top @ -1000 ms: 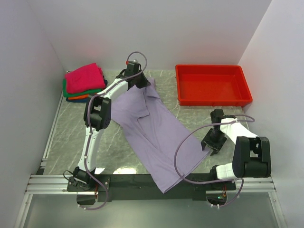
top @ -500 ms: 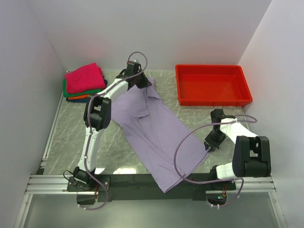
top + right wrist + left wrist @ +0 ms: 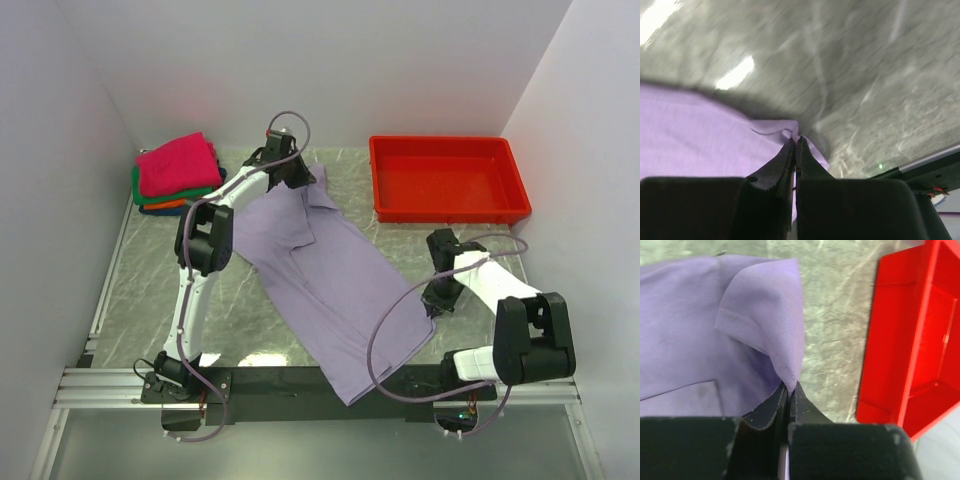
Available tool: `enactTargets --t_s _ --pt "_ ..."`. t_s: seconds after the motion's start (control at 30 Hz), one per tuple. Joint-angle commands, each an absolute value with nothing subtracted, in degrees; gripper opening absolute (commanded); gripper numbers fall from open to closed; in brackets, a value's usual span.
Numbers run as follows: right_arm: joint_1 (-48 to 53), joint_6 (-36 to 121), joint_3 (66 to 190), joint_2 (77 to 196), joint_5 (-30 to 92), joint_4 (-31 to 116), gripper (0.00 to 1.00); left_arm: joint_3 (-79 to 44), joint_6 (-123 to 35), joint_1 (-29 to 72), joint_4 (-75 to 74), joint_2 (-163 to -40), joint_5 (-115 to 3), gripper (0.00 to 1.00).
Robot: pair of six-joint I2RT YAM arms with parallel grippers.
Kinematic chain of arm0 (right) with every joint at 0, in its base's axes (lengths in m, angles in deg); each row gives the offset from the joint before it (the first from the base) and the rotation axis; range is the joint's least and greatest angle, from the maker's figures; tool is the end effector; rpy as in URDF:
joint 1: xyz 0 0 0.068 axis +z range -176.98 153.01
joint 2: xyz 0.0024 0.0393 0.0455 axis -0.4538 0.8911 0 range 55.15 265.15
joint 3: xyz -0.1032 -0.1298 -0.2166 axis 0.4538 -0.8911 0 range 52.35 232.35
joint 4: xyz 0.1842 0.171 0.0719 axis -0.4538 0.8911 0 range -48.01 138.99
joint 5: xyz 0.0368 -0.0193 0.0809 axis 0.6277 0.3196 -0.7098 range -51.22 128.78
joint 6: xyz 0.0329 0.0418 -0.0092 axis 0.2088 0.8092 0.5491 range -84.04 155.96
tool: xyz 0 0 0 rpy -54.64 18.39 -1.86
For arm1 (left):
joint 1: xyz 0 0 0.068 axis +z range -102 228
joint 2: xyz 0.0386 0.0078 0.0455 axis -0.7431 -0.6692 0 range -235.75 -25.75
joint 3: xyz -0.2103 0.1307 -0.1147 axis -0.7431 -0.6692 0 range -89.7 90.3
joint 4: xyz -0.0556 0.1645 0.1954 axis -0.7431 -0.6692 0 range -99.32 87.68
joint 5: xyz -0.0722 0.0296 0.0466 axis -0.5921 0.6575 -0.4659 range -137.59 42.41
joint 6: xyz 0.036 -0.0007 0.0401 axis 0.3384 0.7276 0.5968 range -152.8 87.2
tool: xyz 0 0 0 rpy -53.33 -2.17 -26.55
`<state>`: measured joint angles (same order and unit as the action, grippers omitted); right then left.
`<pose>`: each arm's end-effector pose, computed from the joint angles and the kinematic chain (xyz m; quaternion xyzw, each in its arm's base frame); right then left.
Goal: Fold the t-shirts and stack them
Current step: Fold the tshirt
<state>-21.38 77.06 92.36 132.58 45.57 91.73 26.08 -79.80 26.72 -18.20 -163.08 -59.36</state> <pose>0.1984 0.0152 0.1606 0.3055 0.9500 -0.0446 0.0461 0.5104 -0.2065 0.1922 -0.1543 0.8796 -0.3233 0.3130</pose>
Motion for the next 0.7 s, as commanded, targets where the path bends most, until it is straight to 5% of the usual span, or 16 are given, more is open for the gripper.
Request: enactTargets --t_s 0.0,0.67 --pt "-16.9 78.7 95.2 129.2 47.9 95.6 0.0 25.1 -77.9 27.6 -19.0 -157.1 -56.8 0.0" --pt "-0.6 74.1 101.5 129.2 43.2 102.5 0.0 13.1 -73.6 27.9 -21.4 -147.0 -48.4 0.0"
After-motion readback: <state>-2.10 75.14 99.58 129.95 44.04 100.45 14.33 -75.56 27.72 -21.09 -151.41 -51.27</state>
